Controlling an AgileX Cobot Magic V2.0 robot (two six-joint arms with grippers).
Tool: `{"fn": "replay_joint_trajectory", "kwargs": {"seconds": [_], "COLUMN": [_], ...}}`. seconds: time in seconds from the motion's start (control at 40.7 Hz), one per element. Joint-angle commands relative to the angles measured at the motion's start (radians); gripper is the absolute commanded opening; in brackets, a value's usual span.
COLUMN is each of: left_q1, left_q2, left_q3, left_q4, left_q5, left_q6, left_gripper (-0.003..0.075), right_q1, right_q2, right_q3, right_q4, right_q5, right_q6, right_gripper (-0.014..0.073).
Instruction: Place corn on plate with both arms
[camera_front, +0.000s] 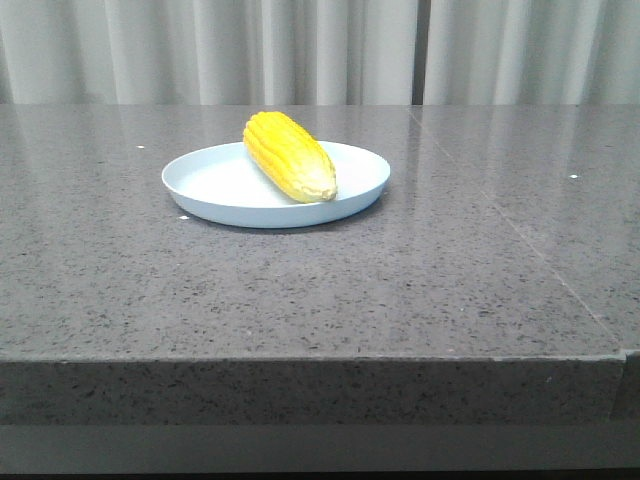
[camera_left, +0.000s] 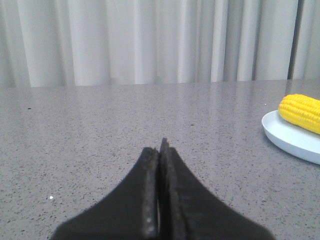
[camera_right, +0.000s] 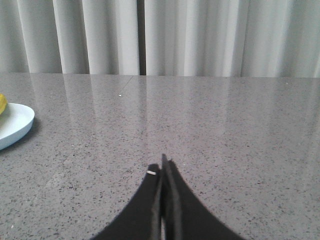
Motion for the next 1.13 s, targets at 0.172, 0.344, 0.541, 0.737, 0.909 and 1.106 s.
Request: {"fn": "replay_joint_trajectory", "kwargs": {"seconds": [0.172,0.344,0.541,0.737,0.909,1.106], "left_q1": [0.002,0.002,0.002,0.015,0.015,0.015], "left_q2": [-0.017,-0.017,-0.017,-0.019,-0.019,-0.019], "left_q3": [0.022,0.022,0.022,0.022,0.022,0.022], "left_q4": [-0.004,-0.004,-0.004,-0.004,-0.004,-0.004], "left_q5": [-0.088,-0.088,-0.088,-0.088,-0.088,-0.088], "left_q6": [0.001,0.001,0.001,0.001,0.001,0.001], "left_gripper": [-0.0020,-0.0020,-0.0020,-0.0020,-0.0020,-0.0020], "right_q1": [-0.005,-0.005,-0.005,-0.005,-0.005,-0.005], "right_q2": [-0.017,-0.017,-0.017,-0.017,-0.017,-0.017], "right_q3": [-0.023,-0.023,-0.023,-0.023,-0.023,-0.023], "right_q4": [0.005,0.005,0.005,0.005,0.005,0.005], "right_q5": [-0.086,-0.084,-0.084,-0.084,-0.084,-0.084], "right_q6": [0.000,0.000,0.000,0.000,0.000,0.000], "right_gripper": [-0.0070,-0.0070,-0.0070,-0.0070,-0.0070,-0.0070]}}
